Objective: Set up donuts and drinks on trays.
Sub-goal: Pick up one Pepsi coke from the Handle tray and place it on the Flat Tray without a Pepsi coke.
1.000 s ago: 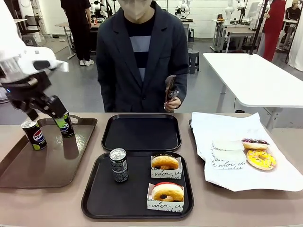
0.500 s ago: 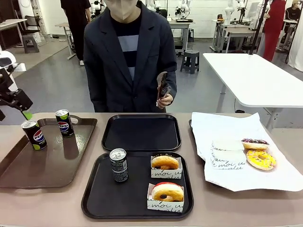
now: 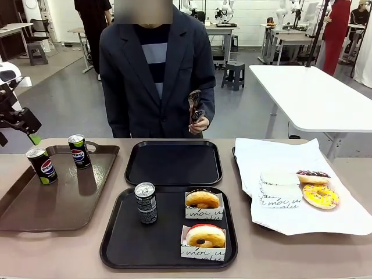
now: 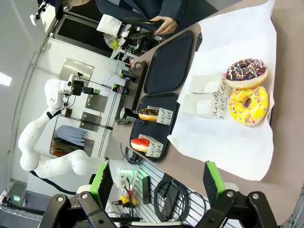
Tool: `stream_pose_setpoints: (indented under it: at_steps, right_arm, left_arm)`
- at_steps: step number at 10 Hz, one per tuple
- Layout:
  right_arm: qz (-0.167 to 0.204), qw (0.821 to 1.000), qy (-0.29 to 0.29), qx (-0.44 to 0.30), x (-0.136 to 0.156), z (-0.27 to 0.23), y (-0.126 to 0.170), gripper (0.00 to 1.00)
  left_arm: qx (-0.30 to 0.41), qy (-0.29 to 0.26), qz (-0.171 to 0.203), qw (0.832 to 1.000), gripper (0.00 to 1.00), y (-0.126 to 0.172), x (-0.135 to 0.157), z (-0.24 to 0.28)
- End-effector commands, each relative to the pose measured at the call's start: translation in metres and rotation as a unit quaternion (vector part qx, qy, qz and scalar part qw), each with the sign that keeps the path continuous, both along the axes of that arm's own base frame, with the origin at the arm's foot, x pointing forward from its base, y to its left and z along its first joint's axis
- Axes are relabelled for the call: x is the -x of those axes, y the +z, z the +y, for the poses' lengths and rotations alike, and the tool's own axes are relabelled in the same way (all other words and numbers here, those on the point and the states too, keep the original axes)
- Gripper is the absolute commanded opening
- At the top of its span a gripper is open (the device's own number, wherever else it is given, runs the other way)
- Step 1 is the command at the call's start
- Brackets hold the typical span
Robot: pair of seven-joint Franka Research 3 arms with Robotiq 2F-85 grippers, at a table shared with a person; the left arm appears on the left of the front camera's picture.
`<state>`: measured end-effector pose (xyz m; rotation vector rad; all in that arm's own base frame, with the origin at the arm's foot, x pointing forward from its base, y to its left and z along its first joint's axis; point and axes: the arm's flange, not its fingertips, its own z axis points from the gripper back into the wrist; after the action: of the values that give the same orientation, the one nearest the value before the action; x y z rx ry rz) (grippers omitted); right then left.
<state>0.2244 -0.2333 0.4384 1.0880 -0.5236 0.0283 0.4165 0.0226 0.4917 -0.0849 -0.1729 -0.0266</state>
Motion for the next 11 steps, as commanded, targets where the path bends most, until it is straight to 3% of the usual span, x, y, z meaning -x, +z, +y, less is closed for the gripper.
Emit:
stream_pose_setpoints:
  at_steps: [1,2,6,9,11]
  right_arm:
    - [-0.016,1.000,-0.002,-0.012,-0.003,0.000,-0.001,1.00]
    - [-0.016,1.000,-0.002,-0.012,-0.003,0.000,-0.001,1.00]
    - [-0.016,1.000,-0.002,-0.012,-0.003,0.000,-0.001,1.00]
    - [-0.016,1.000,-0.002,-0.012,-0.003,0.000,-0.001,1.00]
    - [-0.016,1.000,-0.002,-0.012,-0.003,0.000,-0.001,1.00]
  left_arm:
    - [0.000,0.001,-0.001,1.000,1.00,-0.001,-0.002,0.001]
    - [0.004,-0.013,0.026,1.000,1.00,-0.005,-0.021,0.002]
    - [0.010,0.016,0.049,0.999,1.00,-0.026,-0.083,0.017]
    - [0.006,0.032,0.059,0.998,1.00,-0.048,-0.100,0.024]
    - [0.007,0.014,0.087,0.996,1.00,-0.063,-0.101,0.020]
